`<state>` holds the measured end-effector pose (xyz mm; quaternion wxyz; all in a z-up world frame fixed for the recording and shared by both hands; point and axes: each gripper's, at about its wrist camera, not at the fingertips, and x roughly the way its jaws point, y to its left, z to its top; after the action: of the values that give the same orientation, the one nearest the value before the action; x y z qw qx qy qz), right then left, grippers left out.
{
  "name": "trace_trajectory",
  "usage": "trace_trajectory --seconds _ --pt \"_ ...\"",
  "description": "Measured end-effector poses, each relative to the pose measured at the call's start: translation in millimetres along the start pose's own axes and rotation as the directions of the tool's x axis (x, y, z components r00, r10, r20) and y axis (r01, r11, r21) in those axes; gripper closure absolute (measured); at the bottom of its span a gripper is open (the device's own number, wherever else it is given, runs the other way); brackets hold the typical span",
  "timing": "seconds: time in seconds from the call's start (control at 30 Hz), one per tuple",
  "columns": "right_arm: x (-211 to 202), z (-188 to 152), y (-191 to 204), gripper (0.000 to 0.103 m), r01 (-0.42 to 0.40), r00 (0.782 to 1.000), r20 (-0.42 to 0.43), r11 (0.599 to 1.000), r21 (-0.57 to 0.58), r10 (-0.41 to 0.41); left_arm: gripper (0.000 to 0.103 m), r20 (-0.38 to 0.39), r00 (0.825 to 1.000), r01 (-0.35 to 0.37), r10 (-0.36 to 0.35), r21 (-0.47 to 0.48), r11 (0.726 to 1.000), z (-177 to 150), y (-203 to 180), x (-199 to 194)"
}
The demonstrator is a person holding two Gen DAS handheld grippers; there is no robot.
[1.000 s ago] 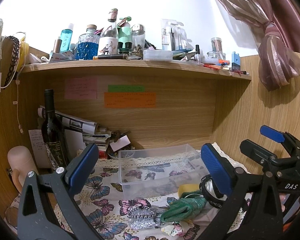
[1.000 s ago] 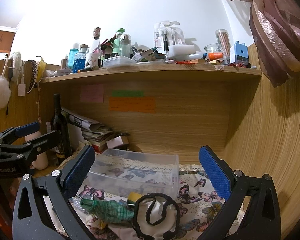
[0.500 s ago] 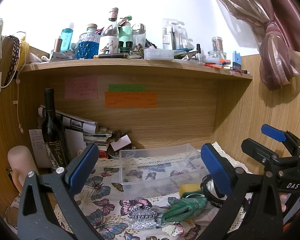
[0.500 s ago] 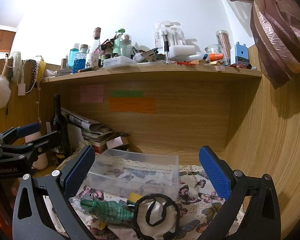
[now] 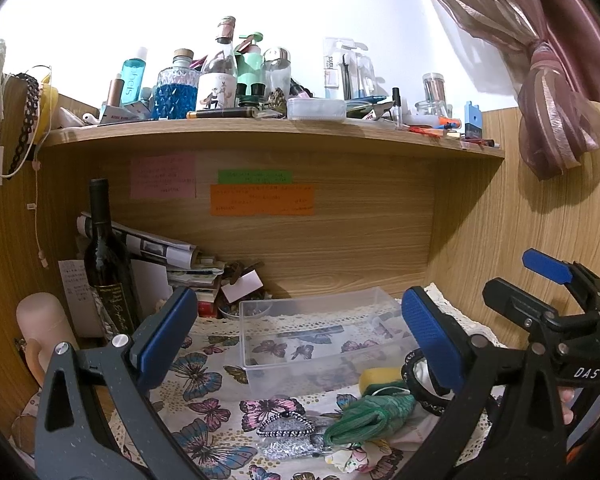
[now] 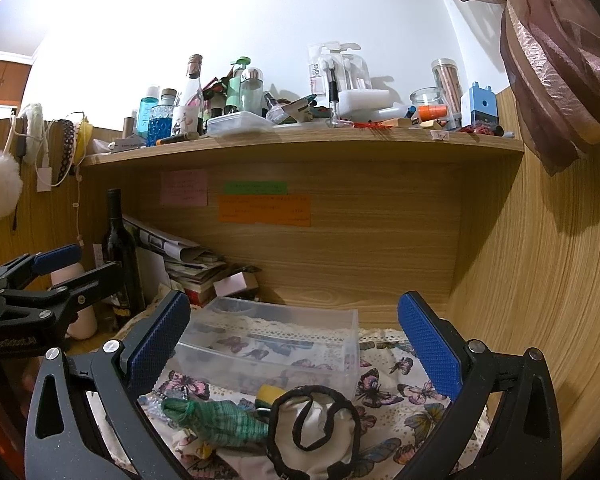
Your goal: Organize soft objects
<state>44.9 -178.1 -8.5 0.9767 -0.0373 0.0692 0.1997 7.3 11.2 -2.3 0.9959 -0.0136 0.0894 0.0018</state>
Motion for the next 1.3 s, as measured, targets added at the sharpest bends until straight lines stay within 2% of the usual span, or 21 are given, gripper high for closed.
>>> trace_trajectory --seconds 0.5,0.7,0.77,0.8,0.83,0.9,1.1,1.3 --pt "4 -3 -1 0.0 -0.015 0.999 -0.028 1.0 0.004 0.015 0.0 -0.006 1.0 0.017 -0.017 0.002 1.0 -1 -1 0" --pt "13 -12 -13 0.0 -0.009 0.996 -0.086 1.0 0.028 0.011 0.0 -0.093 0.995 0.022 -0.024 -0.023 0.999 -11 8 18" --pt "18 -19 -18 0.0 -0.004 0.993 -0.121 0.999 0.031 0.008 0.0 -0.134 0.99 0.027 -0.032 -0.042 0.999 -17 14 27" --pt "20 -23 -20 0.0 0.0 0.99 -0.138 0.999 0.032 0.005 0.004 -0.152 0.988 0.029 -0.037 -0.051 0.998 -20 17 31" --pt "22 -27 -22 0.001 0.005 0.988 -0.156 1.0 0.03 0.0 0.013 -0.177 0.983 0.03 -0.04 -0.06 0.998 -24 20 35" --pt "25 -34 -26 0.005 0.009 0.982 -0.191 1.0 0.029 -0.003 0.021 -0.222 0.974 0.03 -0.045 -0.067 0.997 -31 23 42" --pt "34 -52 -35 0.015 -0.018 0.959 -0.283 0.998 0.06 0.035 0.025 -0.308 0.946 0.076 -0.098 -0.08 0.994 -54 18 52" --pt "42 -70 -36 0.02 -0.056 0.931 -0.354 0.994 0.097 0.087 0.025 -0.341 0.924 0.156 -0.174 -0.08 0.985 -64 -5 51"
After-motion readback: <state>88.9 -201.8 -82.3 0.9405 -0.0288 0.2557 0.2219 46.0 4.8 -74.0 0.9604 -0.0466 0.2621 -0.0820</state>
